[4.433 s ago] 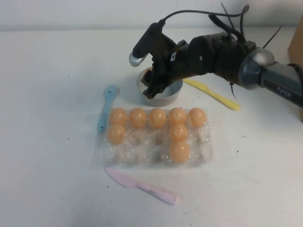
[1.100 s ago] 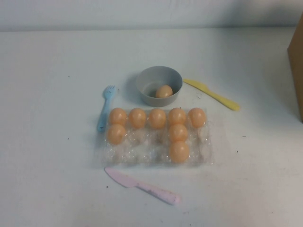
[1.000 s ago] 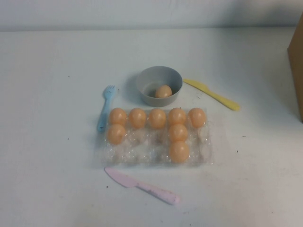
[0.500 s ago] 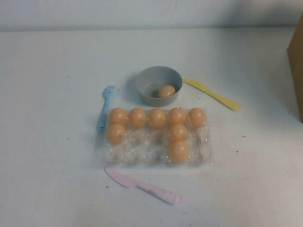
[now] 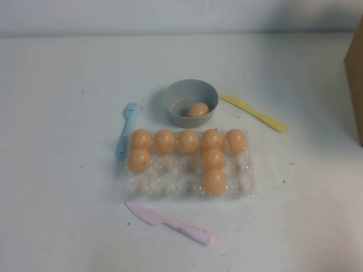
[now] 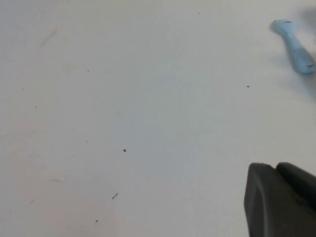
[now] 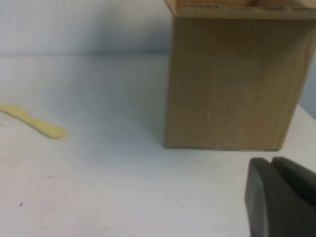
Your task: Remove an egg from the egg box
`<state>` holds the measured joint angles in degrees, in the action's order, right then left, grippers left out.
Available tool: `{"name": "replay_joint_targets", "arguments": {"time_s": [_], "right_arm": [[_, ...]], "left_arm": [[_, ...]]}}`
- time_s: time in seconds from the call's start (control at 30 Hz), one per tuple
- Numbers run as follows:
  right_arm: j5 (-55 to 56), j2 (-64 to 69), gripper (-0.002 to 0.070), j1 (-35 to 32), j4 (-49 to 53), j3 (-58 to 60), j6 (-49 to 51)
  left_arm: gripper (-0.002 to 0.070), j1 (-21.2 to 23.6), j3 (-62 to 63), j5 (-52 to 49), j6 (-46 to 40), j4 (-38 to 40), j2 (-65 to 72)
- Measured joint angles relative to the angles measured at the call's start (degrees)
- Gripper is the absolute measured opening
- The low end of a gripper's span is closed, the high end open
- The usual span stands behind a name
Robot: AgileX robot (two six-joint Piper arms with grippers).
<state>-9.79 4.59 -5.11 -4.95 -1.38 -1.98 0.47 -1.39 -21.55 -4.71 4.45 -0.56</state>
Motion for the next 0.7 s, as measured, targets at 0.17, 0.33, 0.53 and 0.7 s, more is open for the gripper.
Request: {"name": "replay_joint_targets", "arguments": {"time_s": [0.17, 0.33, 0.53, 0.7], "right_arm": [[-2.74, -4.56, -0.0017, -2.96, 0.14, 2.67, 1.98], [-10.74, -5.01, -0.0017, -2.96, -2.74, 2.90, 1.98], [-11.75, -5.01, -0.0017, -0.88, -3.22, 2.90, -0.37], [-11.79, -5.01, -0.0017, 3.70, -3.31, 2.90, -0.73]], "left_arm": [[-0.0003, 0.00, 0.00, 0.00, 0.00, 0.00, 0.00], [-0.0003, 0.00, 0.00, 0.00, 0.00, 0.00, 0.00], [-0.0003, 0.00, 0.00, 0.00, 0.00, 0.00, 0.00], [-0.0003, 0.00, 0.00, 0.00, 0.00, 0.00, 0.00]]}}
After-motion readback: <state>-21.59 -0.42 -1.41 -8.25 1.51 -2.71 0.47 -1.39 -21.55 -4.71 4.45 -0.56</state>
